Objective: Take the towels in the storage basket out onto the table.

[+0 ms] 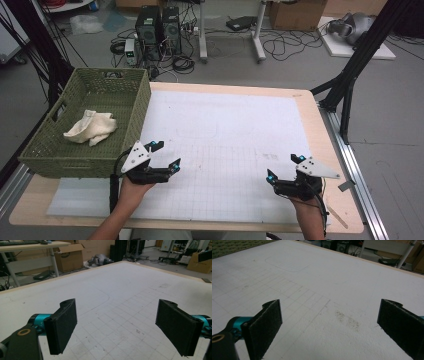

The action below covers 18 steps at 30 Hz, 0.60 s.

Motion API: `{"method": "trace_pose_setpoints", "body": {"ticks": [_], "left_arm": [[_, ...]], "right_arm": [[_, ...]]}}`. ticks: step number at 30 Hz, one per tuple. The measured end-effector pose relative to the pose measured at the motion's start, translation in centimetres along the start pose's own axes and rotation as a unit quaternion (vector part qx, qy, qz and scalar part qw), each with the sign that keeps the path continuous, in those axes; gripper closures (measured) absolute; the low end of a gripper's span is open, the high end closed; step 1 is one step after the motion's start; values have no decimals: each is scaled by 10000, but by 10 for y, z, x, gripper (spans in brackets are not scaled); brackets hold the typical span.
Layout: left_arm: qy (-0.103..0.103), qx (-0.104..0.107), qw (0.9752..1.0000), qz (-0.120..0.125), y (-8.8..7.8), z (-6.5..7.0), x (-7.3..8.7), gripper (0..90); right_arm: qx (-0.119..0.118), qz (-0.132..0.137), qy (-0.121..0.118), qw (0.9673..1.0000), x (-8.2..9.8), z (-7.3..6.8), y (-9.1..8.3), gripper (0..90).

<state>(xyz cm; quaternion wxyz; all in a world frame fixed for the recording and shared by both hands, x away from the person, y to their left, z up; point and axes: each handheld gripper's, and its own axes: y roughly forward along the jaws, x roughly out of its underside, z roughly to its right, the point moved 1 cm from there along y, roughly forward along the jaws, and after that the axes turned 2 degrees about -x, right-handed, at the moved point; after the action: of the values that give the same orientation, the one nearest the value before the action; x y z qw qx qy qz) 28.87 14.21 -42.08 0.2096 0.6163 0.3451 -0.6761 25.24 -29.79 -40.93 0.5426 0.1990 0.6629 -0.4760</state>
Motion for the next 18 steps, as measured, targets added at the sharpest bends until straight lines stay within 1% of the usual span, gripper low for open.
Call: {"method": "trace_pose_setpoints", "body": {"ticks": [3,6,7,14,18], "left_arm": [[8,-3,10000,-8,0,0,0,176],[-14,-8,10000,-6,1,0,0,176],[-21,-7,10000,-10,0,0,0,176],[-12,-15,10000,-60,2,0,1,176],[16,3,10000,-78,2,1,0,176]], "right_arm": [[6,-55,-21,10000,0,0,1,50],[26,-29,-37,10000,0,0,1,50],[19,-25,10,10000,0,0,1,50],[-23,0,23,10000,0,1,3,50],[-114,-22,31,9999,1,3,3,50]]}}
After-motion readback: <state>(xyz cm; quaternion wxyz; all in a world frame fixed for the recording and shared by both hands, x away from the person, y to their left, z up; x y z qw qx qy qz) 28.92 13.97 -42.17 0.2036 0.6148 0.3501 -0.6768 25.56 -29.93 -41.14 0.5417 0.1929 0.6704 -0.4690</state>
